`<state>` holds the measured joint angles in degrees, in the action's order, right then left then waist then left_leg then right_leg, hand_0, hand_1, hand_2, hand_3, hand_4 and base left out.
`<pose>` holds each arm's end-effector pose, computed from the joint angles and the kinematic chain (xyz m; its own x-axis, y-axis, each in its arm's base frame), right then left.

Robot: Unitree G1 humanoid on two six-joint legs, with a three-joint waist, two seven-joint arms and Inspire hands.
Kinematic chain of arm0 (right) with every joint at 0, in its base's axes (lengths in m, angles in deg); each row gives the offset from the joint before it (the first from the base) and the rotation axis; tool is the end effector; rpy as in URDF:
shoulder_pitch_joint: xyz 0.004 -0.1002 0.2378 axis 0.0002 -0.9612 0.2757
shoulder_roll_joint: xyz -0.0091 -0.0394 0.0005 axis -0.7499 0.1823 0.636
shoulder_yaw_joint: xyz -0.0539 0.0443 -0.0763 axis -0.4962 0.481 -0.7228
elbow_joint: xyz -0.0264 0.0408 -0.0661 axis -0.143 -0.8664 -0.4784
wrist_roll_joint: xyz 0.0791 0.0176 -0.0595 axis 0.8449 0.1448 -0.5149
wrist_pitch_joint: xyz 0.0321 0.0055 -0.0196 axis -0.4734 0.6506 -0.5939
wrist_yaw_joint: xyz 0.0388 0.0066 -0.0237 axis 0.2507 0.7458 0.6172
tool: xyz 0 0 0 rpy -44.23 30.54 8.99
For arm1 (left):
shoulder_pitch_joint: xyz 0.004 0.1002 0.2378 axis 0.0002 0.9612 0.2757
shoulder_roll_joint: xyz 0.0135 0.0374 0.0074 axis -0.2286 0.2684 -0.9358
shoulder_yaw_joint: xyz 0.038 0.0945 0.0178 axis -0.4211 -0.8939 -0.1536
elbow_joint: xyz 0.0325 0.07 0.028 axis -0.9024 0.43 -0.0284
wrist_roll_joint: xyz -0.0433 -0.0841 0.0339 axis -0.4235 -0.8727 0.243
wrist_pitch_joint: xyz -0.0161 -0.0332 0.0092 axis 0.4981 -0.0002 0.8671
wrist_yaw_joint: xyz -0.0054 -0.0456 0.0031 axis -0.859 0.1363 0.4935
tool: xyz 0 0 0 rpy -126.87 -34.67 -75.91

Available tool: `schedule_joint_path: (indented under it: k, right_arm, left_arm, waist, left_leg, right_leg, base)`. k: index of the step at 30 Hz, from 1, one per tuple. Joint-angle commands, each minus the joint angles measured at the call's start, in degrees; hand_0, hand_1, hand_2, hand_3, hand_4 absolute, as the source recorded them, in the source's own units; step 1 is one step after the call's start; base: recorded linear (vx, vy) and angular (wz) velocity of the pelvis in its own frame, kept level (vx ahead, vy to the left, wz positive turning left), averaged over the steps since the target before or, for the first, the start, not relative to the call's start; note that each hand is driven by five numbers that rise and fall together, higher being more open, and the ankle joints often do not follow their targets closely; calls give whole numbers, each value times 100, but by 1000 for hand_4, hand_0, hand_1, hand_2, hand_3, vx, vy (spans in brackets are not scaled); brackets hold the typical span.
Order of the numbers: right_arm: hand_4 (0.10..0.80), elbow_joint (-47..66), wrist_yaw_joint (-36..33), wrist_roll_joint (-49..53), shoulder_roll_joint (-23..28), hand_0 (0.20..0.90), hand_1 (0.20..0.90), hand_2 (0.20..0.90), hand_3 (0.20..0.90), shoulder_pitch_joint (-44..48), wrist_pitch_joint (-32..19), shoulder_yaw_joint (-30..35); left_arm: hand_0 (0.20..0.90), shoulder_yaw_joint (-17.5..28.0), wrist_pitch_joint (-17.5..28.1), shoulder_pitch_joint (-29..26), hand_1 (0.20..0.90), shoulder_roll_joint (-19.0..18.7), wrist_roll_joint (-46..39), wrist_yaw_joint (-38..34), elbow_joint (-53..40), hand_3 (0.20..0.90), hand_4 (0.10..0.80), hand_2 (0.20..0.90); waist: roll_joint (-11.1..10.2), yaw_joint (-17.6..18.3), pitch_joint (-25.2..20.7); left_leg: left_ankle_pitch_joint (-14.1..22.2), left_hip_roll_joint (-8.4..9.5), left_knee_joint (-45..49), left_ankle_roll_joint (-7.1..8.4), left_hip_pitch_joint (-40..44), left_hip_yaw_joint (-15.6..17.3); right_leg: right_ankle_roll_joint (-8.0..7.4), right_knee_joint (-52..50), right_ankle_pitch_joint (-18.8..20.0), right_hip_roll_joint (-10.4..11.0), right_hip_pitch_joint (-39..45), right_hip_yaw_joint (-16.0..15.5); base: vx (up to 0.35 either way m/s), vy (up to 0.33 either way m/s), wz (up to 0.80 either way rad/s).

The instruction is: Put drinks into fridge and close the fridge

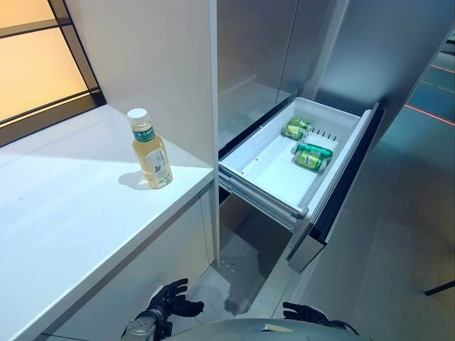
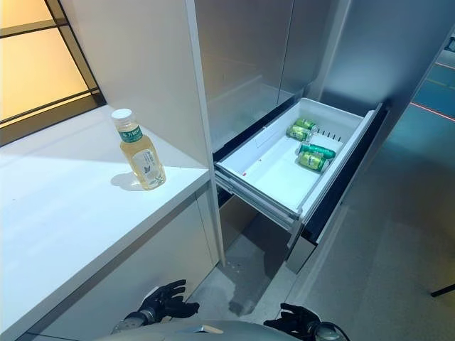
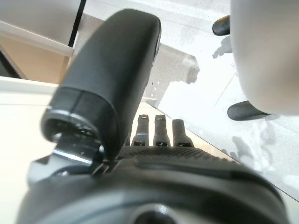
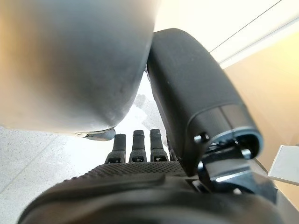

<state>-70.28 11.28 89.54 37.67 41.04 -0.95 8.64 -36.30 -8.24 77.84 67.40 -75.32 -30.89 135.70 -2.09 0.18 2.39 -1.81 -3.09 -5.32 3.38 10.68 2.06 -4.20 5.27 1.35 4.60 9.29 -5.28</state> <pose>0.0657 -0.2119 -0.1195 0.3083 0.0469 -0.9502 -0.0737 0.9970 0.0253 0.0780 0.2085 -0.1140 0.5316 -0.0065 -0.8470 0.1046 0.9928 0.0580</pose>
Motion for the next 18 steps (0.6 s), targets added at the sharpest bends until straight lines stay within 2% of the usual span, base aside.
schedule_joint_path:
  k: [1, 8, 10, 12, 13, 18]
  right_arm:
    - [800, -63, 109, -77, -46, 900, 900, 900, 900, 246, -20, -161]
    - [800, 14, 147, -104, -3, 900, 900, 900, 900, 261, 38, -211]
    - [800, 33, 178, -107, 29, 900, 900, 900, 900, 271, 50, -236]
    - [800, 68, 204, -118, 62, 900, 900, 900, 900, 285, 71, -258]
    - [800, 103, 228, -92, 95, 900, 900, 900, 900, 303, 100, -284]
    - [800, 119, 275, -124, 143, 900, 900, 900, 900, 329, 107, -304]
  left_arm:
    - [900, 0, 556, -392, 900, 185, -168, 177, -203, 900, 800, 900]
    - [900, -188, 912, -468, 900, 112, 15, 624, -572, 900, 800, 900]
    - [900, -317, 972, -500, 900, 65, 292, 504, -696, 900, 800, 900]
    - [900, -438, 1003, -554, 900, 2, 139, 680, -882, 900, 800, 900]
    - [900, -491, 1052, -589, 900, -31, 150, 428, -1031, 900, 800, 900]
    - [900, -584, 1140, -707, 900, -179, 322, 482, -1428, 900, 800, 900]
  waist:
    - [50, -29, 162]
    - [58, -21, 192]
    - [67, -19, 204]
    - [78, -11, 220]
    - [89, -15, 234]
    - [98, -14, 247]
  left_leg:
    - [351, 500, 69, -469, -135, -137]
    - [352, 491, 64, -454, -134, -120]
    - [350, 484, 66, -452, -138, -107]
    - [342, 485, 67, -453, -145, -103]
    - [348, 475, 64, -451, -150, -93]
    - [337, 479, 49, -448, -152, -105]
  right_leg:
    - [101, -271, -92, -302, -117, -150]
    - [80, -291, -80, -304, -139, -130]
    - [79, -301, -82, -304, -148, -132]
    - [74, -318, -77, -307, -165, -119]
    - [76, -323, -90, -306, -172, -128]
    - [60, -323, -79, -299, -180, -138]
  base:
    - [0, 0, 0]
    - [0, 0, 0]
    - [0, 0, 0]
    - [0, 0, 0]
    - [0, 0, 0]
    - [0, 3, -1]
